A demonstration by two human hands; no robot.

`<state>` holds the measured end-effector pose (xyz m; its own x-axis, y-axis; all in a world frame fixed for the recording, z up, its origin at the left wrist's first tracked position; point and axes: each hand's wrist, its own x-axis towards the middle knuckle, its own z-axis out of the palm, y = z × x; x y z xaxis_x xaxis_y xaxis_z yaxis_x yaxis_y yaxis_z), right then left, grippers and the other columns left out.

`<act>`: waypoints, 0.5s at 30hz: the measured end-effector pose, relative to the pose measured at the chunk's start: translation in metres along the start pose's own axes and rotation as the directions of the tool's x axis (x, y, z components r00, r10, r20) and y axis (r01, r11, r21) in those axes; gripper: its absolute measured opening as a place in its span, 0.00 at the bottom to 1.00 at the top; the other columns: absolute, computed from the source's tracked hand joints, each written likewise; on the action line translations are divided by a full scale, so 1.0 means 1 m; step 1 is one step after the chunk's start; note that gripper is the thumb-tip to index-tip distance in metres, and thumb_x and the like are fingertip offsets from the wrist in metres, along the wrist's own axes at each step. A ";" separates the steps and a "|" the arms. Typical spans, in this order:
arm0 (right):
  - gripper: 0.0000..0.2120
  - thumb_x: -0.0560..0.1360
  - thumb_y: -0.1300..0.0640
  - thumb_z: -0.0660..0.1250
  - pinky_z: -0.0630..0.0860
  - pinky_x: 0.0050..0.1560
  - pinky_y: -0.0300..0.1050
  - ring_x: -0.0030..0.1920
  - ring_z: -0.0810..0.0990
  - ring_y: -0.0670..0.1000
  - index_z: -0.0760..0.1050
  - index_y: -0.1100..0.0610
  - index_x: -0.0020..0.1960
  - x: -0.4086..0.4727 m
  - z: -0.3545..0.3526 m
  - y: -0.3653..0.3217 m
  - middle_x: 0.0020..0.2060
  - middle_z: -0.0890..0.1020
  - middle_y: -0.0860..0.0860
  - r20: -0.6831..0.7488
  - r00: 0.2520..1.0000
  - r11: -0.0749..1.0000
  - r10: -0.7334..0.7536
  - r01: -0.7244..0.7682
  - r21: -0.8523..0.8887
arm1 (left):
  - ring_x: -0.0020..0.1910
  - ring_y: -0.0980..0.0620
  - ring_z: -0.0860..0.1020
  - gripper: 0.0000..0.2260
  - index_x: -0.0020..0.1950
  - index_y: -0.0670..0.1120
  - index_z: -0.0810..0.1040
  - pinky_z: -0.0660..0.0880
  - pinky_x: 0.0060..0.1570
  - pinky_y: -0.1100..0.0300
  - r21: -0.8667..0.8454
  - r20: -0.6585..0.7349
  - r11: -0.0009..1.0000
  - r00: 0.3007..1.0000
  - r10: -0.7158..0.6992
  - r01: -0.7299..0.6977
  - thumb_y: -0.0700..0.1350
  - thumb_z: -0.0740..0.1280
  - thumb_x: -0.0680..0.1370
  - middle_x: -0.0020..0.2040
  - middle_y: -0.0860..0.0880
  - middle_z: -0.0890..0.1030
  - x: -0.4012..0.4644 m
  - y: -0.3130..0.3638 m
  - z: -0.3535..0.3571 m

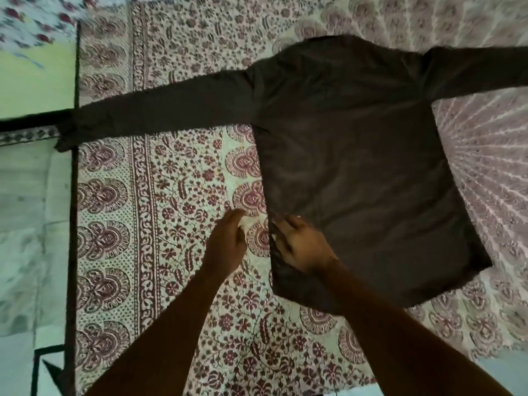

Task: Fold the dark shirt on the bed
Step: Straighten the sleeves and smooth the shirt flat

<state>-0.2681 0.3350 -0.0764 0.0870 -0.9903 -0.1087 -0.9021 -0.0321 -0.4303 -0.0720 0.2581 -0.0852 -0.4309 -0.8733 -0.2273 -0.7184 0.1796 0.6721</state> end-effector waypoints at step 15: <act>0.33 0.82 0.39 0.51 0.52 0.77 0.66 0.81 0.45 0.59 0.51 0.53 0.82 0.145 0.026 0.052 0.82 0.46 0.56 0.115 0.992 0.975 -0.048 0.072 -0.209 | 0.80 0.43 0.57 0.30 0.80 0.54 0.60 0.62 0.72 0.41 0.422 0.025 0.874 0.967 0.254 -0.241 0.42 0.64 0.79 0.82 0.48 0.55 0.197 -0.008 -0.049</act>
<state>-0.2914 0.1937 -0.1374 0.1787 -0.9653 -0.1904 -0.9618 -0.1306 -0.2406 -0.1242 0.0625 -0.1011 -0.6132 -0.7871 -0.0665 -0.7543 0.5586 0.3449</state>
